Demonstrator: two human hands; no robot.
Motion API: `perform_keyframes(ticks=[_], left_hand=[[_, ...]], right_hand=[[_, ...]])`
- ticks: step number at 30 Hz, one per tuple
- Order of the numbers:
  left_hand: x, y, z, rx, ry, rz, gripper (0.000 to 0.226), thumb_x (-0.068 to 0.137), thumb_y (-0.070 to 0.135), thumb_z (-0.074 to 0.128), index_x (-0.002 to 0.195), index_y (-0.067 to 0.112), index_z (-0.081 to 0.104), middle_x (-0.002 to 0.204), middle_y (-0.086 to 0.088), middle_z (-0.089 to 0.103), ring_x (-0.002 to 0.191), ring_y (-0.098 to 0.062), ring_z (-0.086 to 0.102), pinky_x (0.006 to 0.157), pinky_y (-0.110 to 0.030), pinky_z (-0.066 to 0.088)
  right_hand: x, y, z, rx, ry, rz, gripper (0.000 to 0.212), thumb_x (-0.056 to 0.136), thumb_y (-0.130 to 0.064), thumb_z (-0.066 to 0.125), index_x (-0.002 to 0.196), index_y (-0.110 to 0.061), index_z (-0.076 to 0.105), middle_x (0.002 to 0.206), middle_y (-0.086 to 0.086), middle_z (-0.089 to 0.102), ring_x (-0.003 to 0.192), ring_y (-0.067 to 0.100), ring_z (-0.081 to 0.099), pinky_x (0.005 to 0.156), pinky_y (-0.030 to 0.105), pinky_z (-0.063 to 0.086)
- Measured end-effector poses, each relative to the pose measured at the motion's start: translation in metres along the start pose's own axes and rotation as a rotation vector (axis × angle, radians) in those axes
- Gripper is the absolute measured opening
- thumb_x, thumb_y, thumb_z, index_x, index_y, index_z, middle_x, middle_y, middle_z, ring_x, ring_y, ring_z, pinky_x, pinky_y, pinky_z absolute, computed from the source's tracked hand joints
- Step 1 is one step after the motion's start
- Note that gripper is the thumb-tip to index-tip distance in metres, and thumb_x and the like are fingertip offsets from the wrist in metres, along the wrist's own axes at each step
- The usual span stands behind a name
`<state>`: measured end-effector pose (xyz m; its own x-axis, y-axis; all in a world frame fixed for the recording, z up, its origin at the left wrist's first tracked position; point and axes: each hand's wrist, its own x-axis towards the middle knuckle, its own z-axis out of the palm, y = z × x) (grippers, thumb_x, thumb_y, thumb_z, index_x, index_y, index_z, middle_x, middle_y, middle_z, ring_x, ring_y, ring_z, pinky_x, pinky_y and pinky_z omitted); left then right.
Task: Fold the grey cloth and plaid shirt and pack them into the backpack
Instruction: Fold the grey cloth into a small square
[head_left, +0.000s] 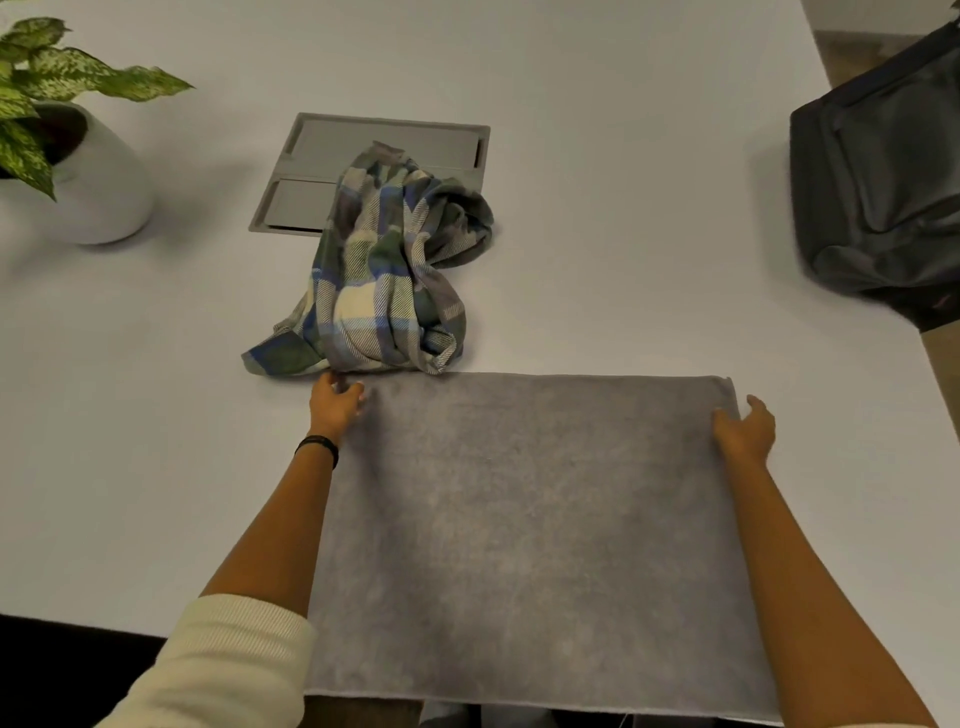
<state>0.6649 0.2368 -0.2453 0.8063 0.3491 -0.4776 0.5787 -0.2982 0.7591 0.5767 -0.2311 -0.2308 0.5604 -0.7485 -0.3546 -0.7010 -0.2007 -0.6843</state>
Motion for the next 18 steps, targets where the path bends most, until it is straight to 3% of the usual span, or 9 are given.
perform_keyframes(ticks=[3,6,9,11,12,14,16,18], left_hand=[[0.003,0.002,0.005,-0.076,0.016,-0.038,0.041,0.091,0.002,0.053,0.129,-0.004,0.04,0.114,-0.024,0.055,0.069,-0.012,0.054,0.051,-0.017,0.05],[0.005,0.001,0.007,-0.106,0.0,-0.083,0.045,0.09,0.005,0.057,0.131,-0.003,0.039,0.1,-0.015,0.055,0.067,-0.014,0.053,0.047,-0.014,0.05],[0.002,0.003,0.009,-0.027,0.123,-0.094,0.038,0.088,0.025,0.063,0.115,0.0,0.055,0.107,-0.021,0.06,0.082,-0.028,0.057,0.073,-0.034,0.053],[-0.004,0.007,0.01,-0.04,0.108,-0.095,0.026,0.089,0.032,0.06,0.093,0.006,0.06,0.093,-0.017,0.057,0.084,-0.028,0.052,0.076,-0.038,0.049],[-0.007,0.01,0.009,-0.062,0.076,-0.098,0.025,0.09,0.032,0.059,0.087,0.007,0.059,0.085,-0.014,0.054,0.081,-0.027,0.047,0.073,-0.039,0.048],[-0.009,0.015,0.004,-0.073,0.029,-0.08,0.028,0.091,0.029,0.058,0.072,0.009,0.056,0.068,-0.007,0.046,0.076,-0.024,0.039,0.06,-0.031,0.043],[-0.011,0.023,-0.006,-0.015,-0.016,-0.038,0.031,0.09,0.027,0.059,0.062,0.015,0.051,0.064,-0.005,0.044,0.07,-0.022,0.038,0.053,-0.024,0.035],[-0.012,0.029,-0.016,0.056,-0.059,0.014,0.029,0.09,0.024,0.06,0.063,0.015,0.053,0.073,-0.007,0.051,0.073,-0.021,0.043,0.062,-0.027,0.04]], right_hand=[[0.005,0.001,0.002,0.002,0.011,0.052,0.057,0.091,-0.009,0.054,0.142,-0.005,0.029,0.146,0.018,0.031,0.132,0.034,0.036,0.107,0.041,0.033],[0.009,0.0,0.005,0.006,0.018,0.06,0.056,0.09,-0.007,0.054,0.141,-0.002,0.031,0.141,0.02,0.038,0.127,0.036,0.042,0.105,0.041,0.036],[0.013,0.0,0.01,-0.04,0.023,0.06,0.049,0.09,-0.008,0.054,0.136,0.002,0.038,0.137,0.023,0.045,0.124,0.038,0.045,0.104,0.042,0.037],[0.01,-0.001,0.01,-0.077,0.065,0.029,0.03,0.09,-0.01,0.053,0.116,0.004,0.056,0.118,0.026,0.058,0.11,0.04,0.054,0.094,0.043,0.042],[0.009,-0.002,0.009,-0.078,0.086,0.016,0.016,0.089,-0.011,0.052,0.095,0.001,0.062,0.099,0.025,0.062,0.097,0.039,0.058,0.085,0.042,0.043],[0.011,-0.004,0.009,-0.052,0.126,-0.005,0.026,0.086,-0.01,0.05,0.06,-0.013,0.049,0.068,0.011,0.053,0.074,0.032,0.053,0.075,0.037,0.037],[0.011,-0.008,0.006,-0.028,0.171,-0.026,0.037,0.085,-0.009,0.049,0.052,-0.022,0.037,0.057,-0.001,0.042,0.069,0.025,0.047,0.074,0.034,0.033],[0.009,-0.013,0.005,0.0,0.204,-0.049,0.038,0.083,-0.007,0.048,0.051,-0.023,0.035,0.055,-0.005,0.039,0.066,0.023,0.045,0.073,0.033,0.032]])
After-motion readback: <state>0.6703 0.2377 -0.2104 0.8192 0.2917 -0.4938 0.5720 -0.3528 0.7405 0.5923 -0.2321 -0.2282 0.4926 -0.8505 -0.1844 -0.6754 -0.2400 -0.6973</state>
